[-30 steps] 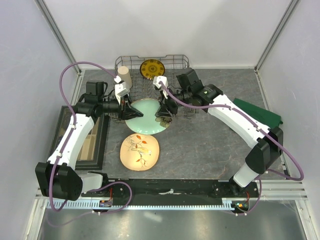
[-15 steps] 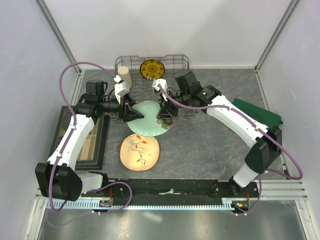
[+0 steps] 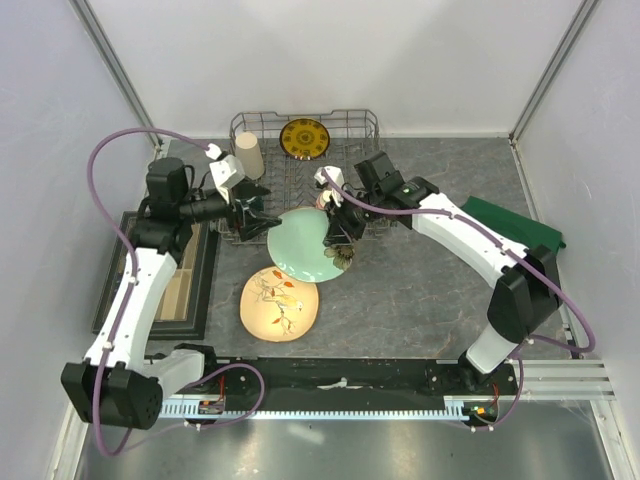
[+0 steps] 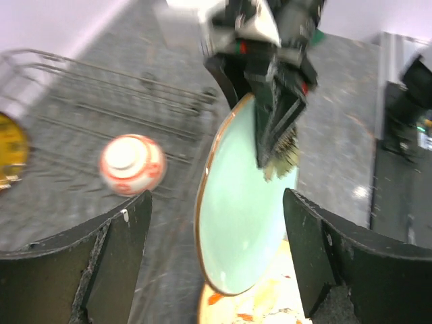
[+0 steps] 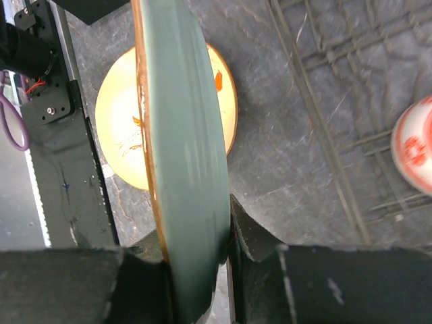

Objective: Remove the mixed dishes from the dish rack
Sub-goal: Place the plate at the center of the board.

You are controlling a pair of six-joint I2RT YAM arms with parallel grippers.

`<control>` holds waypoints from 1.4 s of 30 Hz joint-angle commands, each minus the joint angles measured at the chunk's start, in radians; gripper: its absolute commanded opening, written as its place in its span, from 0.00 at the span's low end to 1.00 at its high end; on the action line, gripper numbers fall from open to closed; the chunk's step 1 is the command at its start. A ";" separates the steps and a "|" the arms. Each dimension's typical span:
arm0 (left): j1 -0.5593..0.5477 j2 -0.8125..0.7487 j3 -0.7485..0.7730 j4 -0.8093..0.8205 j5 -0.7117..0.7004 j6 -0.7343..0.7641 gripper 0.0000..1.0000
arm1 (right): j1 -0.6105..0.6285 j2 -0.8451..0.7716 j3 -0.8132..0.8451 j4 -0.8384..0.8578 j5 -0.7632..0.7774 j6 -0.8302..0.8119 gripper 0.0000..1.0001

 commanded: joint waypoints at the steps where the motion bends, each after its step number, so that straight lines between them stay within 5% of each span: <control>1: 0.037 -0.058 -0.003 0.116 -0.161 -0.114 0.85 | -0.006 0.029 -0.050 0.127 -0.126 0.125 0.00; 12: 0.104 -0.095 -0.032 0.161 -0.299 -0.165 0.86 | -0.006 0.035 -0.376 0.587 -0.320 0.520 0.00; 24: 0.112 -0.118 -0.060 0.131 -0.308 -0.138 0.86 | -0.004 0.106 -0.467 0.903 -0.409 0.788 0.00; 42: 0.112 -0.170 -0.110 0.095 -0.321 -0.092 0.86 | 0.068 0.264 -0.438 1.003 -0.403 0.872 0.00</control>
